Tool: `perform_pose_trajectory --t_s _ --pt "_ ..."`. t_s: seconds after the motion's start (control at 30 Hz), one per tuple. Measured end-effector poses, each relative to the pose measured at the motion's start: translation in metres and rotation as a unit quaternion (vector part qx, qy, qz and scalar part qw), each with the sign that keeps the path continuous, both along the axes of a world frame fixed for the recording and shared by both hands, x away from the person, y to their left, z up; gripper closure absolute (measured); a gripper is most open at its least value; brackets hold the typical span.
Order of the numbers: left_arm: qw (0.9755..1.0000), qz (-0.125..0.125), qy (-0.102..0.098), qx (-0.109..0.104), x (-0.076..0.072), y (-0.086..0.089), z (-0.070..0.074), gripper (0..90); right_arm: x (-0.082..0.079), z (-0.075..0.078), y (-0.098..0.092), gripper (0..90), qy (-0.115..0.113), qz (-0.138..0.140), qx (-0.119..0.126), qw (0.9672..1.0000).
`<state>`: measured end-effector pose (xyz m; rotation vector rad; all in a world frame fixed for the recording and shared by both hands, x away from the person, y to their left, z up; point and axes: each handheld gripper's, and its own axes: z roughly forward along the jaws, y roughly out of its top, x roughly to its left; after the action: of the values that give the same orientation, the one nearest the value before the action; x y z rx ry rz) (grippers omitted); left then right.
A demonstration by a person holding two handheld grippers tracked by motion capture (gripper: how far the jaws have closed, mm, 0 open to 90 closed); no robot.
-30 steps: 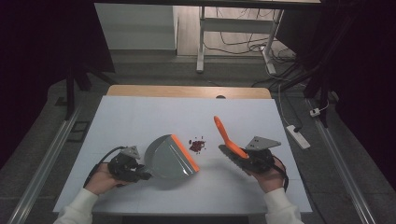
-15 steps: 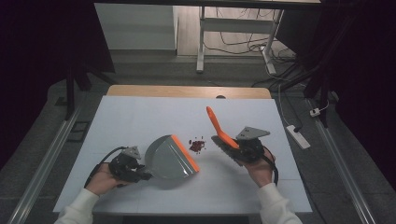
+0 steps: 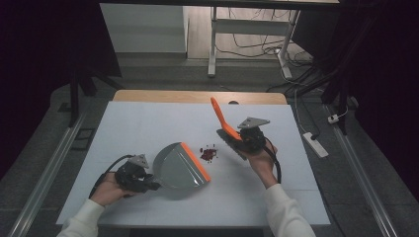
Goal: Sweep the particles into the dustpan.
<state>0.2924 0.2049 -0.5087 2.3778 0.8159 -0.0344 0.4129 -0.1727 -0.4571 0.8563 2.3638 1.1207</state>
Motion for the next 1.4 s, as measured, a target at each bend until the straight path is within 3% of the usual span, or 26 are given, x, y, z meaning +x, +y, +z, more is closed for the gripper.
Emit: perform_pose_trajectory --t_s 0.17,0.33,1.07,1.4 --pt "1.0000 0.001 0.000 -0.002 0.000 0.001 0.000 61.7 0.023 -0.011 0.015 69.8 0.009 -0.004 -0.027 0.9996" --pt "1.0000 0.000 0.001 -0.001 0.000 0.000 0.000 61.7 0.030 -0.021 0.022 69.8 0.025 -0.006 -0.044 0.9987" --pt "0.9997 -0.014 0.019 -0.009 0.005 -0.005 -0.005 61.7 0.031 -0.032 0.036 69.8 0.032 0.005 -0.080 0.9963" --pt "0.9994 -0.012 0.031 -0.008 0.009 -0.009 -0.008 61.7 0.030 -0.034 0.042 69.8 0.033 0.011 -0.080 0.9961"
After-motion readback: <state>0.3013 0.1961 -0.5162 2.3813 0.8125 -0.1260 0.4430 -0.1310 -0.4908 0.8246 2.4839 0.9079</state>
